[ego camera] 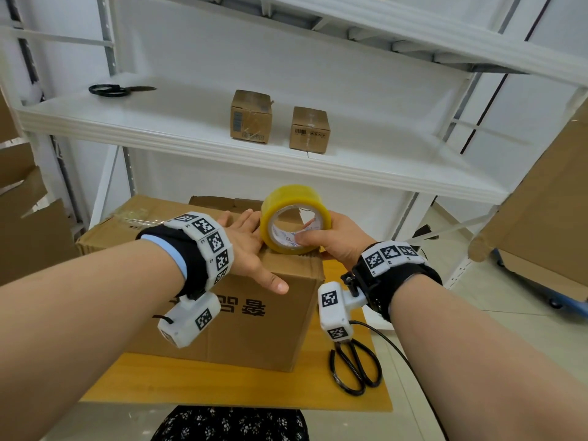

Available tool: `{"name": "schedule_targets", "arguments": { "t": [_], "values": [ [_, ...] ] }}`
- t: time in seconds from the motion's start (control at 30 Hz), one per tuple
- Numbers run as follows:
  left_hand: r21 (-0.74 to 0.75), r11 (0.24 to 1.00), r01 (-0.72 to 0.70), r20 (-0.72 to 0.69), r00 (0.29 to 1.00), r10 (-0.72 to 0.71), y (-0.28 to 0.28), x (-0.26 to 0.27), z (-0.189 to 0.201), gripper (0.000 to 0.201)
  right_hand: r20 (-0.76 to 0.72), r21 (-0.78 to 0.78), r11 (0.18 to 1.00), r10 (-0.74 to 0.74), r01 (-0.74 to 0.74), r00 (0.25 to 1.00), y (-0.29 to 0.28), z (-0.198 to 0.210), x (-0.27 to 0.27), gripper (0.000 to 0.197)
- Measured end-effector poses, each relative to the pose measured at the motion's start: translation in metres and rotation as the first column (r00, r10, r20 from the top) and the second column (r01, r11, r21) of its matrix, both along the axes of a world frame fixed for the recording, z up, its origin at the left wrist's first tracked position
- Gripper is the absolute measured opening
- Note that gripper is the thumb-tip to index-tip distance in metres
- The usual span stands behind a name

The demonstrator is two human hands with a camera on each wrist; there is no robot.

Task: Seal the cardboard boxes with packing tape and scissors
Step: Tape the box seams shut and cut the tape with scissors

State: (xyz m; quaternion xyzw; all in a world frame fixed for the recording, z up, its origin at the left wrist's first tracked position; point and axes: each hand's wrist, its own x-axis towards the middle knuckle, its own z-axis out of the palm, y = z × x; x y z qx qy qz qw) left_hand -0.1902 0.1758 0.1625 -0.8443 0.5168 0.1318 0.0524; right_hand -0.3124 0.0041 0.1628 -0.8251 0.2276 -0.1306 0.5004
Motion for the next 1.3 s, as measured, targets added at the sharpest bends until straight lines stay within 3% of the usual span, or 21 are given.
{"name": "schedule_targets", "arguments": {
  "t": [0.3, 0.53, 0.7, 0.93, 1.13, 1.3],
  "values": [
    [-0.019, 1.0, -0.025, 0.036, 0.999, 0.026, -0.002, 0.003, -0.004, 0.149, 0.045, 0.167, 0.984, -0.073, 0.065, 0.996, -0.009, 0.003, -0.006, 0.02],
    [-0.011, 1.0, -0.027, 0.026, 0.999, 0.027, -0.001, 0.0, -0.001, 0.148, -0.036, 0.277, 0.961, 0.001, 0.009, 0.999, -0.004, -0.003, -0.007, 0.021],
    [0.033, 0.999, 0.02, -0.005, 1.0, -0.019, -0.012, -0.016, 0.005, 0.13, -0.063, 0.24, 0.971, 0.014, 0.001, 0.998, -0.001, -0.012, -0.006, 0.015],
    [-0.01, 1.0, 0.022, -0.033, 0.999, -0.022, -0.009, -0.014, -0.002, 0.125, -0.052, 0.226, 0.973, -0.034, 0.045, 0.998, 0.004, -0.008, -0.006, 0.02],
    [-0.03, 0.999, 0.023, -0.03, 0.999, -0.023, -0.011, -0.011, -0.006, 0.129, -0.044, 0.225, 0.971, -0.072, 0.08, 0.996, 0.002, -0.004, -0.005, 0.026],
    [-0.056, 0.998, 0.0, -0.017, 1.0, -0.001, -0.012, -0.008, -0.01, 0.148, -0.032, 0.235, 0.964, -0.121, 0.125, 0.992, -0.006, 0.004, -0.011, 0.022]
  ]
}}
